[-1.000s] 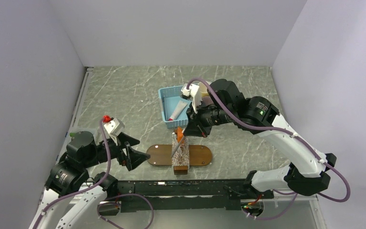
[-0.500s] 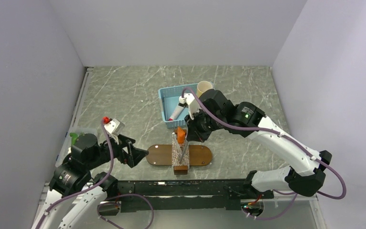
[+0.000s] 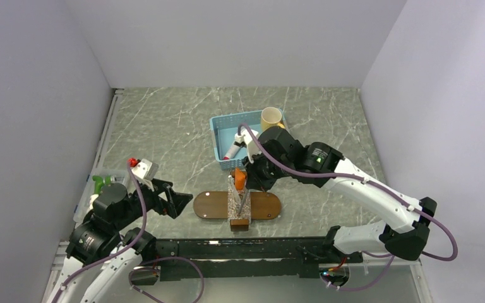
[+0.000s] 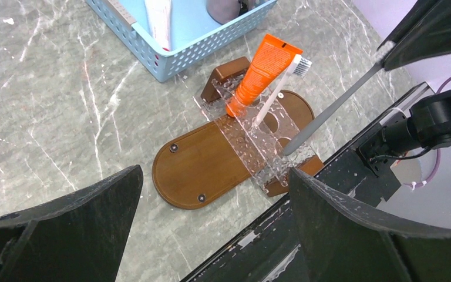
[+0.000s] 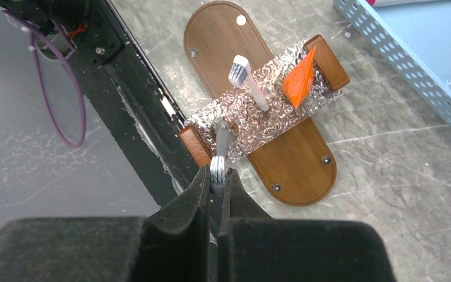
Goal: Prepare toiletry sets of a toothbrush and toothpaste on the tray
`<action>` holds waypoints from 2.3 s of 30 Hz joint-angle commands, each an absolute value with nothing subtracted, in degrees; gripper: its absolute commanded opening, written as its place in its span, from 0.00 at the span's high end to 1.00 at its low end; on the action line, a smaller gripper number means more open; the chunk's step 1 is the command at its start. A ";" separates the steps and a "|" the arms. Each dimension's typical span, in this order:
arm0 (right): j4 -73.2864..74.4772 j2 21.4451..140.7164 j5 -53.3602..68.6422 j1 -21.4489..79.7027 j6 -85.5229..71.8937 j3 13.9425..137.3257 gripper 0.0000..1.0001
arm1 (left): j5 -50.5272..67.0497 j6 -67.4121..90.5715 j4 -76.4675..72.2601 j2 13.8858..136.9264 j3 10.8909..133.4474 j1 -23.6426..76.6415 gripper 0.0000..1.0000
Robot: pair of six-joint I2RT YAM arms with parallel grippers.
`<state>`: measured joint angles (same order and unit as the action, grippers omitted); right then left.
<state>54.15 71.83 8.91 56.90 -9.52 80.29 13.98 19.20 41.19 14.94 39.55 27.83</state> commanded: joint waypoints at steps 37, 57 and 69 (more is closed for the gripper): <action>46.49 72.45 -4.19 67.10 -14.98 73.30 1.00 | 12.63 19.97 38.32 13.58 38.85 27.85 0.01; 45.49 74.32 -6.54 67.19 -15.63 73.37 1.00 | 12.66 19.86 38.23 13.72 38.85 27.80 0.01; 47.79 74.63 -8.25 67.23 -14.73 74.73 1.00 | 12.79 19.80 38.22 14.06 38.78 27.85 0.01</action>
<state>46.89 74.30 -6.09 66.87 -15.03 73.21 13.04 19.38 40.14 13.96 38.85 27.83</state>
